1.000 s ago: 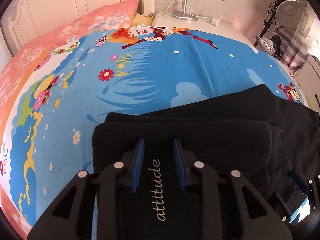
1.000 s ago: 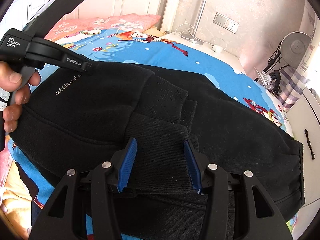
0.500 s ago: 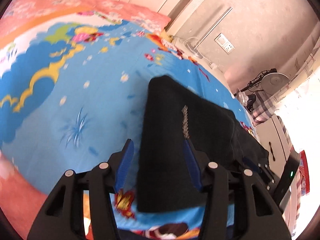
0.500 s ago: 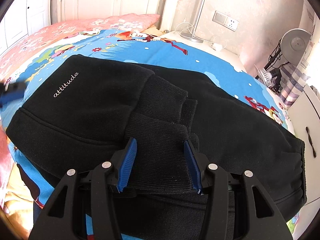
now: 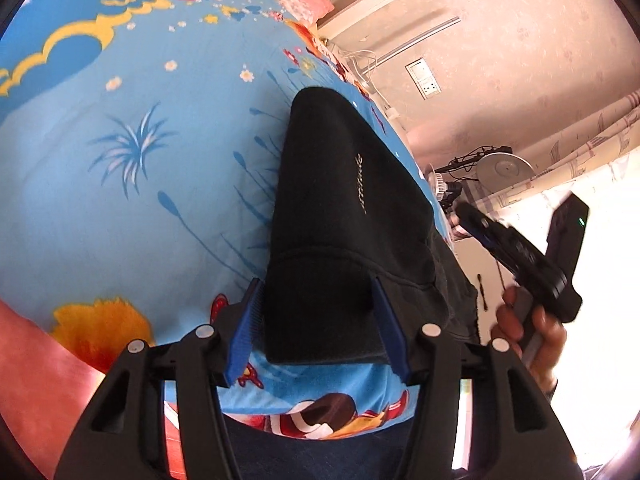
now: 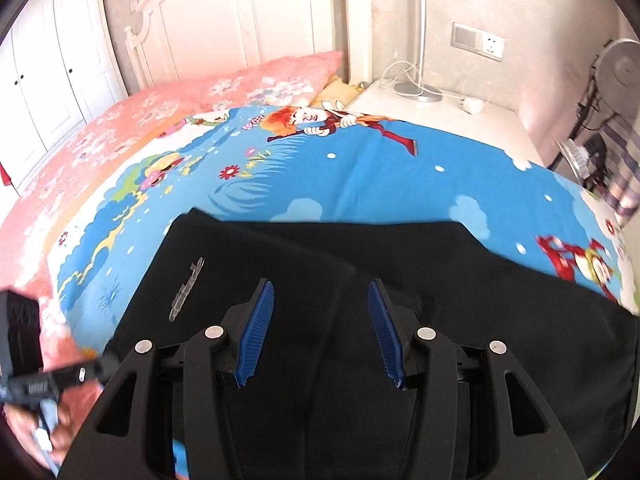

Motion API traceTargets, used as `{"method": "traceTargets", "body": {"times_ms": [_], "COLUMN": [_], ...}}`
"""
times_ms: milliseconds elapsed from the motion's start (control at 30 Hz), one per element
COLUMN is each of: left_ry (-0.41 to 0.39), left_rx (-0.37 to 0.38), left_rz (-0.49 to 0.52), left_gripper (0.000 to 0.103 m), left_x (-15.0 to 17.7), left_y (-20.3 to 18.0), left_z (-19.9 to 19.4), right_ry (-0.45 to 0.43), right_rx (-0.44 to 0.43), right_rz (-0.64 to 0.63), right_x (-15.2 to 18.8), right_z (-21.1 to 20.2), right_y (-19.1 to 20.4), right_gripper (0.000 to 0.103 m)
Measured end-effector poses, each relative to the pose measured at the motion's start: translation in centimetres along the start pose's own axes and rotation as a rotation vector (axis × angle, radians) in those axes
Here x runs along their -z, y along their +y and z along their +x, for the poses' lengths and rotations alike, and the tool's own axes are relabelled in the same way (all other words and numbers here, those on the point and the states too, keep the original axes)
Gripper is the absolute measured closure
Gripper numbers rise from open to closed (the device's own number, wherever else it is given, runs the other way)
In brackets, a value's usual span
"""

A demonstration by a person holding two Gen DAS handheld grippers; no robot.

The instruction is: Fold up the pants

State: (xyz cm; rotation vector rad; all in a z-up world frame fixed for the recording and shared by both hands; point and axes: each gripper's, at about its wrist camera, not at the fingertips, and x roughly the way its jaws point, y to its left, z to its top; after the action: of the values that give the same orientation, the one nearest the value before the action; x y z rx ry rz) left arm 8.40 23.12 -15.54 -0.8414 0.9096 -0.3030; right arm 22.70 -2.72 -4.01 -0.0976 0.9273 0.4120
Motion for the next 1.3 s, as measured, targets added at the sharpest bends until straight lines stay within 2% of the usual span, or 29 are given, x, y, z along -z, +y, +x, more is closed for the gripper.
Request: {"method": "traceTargets", "body": {"times_ms": [67, 167, 233, 400, 500, 600, 700, 733, 800, 867, 933, 1033, 1167, 1233, 1300], "left_ry": [0.001, -0.001, 0.003, -0.010, -0.022, -0.031, -0.047, -0.052, -0.065, -0.070, -0.062, -0.051, -0.037, -0.032, -0.045], "left_rx": [0.016, 0.011, 0.007, -0.014, -0.019, -0.044, -0.012, -0.004, 0.001, 0.022, 0.026, 0.013, 0.018, -0.002, -0.030], "left_rz": [-0.011, 0.000, -0.005, 0.001, -0.009, 0.009, 0.026, 0.036, 0.050, 0.007, -0.014, -0.032, -0.119, -0.123, -0.110], "left_gripper": [0.047, 0.044, 0.044, 0.043, 0.044, 0.053, 0.065, 0.066, 0.066, 0.059, 0.048, 0.044, 0.040, 0.041, 0.050], "left_x": [0.3, 0.4, 0.5, 0.8, 0.8, 1.2, 1.3, 1.2, 1.1, 1.1, 1.1, 1.1, 0.7, 0.6, 0.6], "left_y": [0.2, -0.3, -0.5, -0.9, -0.8, -1.0, -1.6, -1.9, -2.4, -2.0, -1.8, -1.7, -1.2, -1.6, -2.0], "left_z": [0.2, 0.4, 0.5, 0.6, 0.7, 0.5, -0.2, -0.4, -0.8, -0.6, -0.2, 0.1, 1.1, 1.7, 1.9], "right_ry": [0.044, 0.101, 0.094, 0.062, 0.040, 0.019, 0.009, 0.007, 0.001, -0.003, -0.006, -0.008, -0.014, -0.015, -0.015], "right_rx": [-0.022, 0.041, 0.045, 0.118, 0.129, 0.148, 0.152, 0.154, 0.152, 0.153, 0.154, 0.154, 0.150, 0.148, 0.146], "right_rz": [0.007, -0.006, -0.022, -0.111, -0.113, -0.137, -0.142, -0.146, -0.149, -0.149, -0.150, -0.150, -0.148, -0.148, -0.148], "right_x": [-0.7, -0.6, -0.2, 0.7, 1.0, 1.4, 1.5, 1.5, 1.6, 1.6, 1.7, 1.7, 1.9, 1.9, 1.9], "right_z": [2.1, 5.4, 6.2, 6.6, 6.7, 6.7, 6.8, 6.8, 6.8, 6.8, 6.8, 6.7, 6.7, 6.7, 6.7], "right_y": [0.1, -0.3, -0.3, 0.9, 1.0, 1.3, 1.4, 1.4, 1.4, 1.4, 1.5, 1.5, 1.5, 1.4, 1.4], "right_gripper": [0.055, 0.055, 0.055, 0.054, 0.054, 0.053, 0.052, 0.052, 0.052, 0.052, 0.052, 0.052, 0.052, 0.052, 0.052]}}
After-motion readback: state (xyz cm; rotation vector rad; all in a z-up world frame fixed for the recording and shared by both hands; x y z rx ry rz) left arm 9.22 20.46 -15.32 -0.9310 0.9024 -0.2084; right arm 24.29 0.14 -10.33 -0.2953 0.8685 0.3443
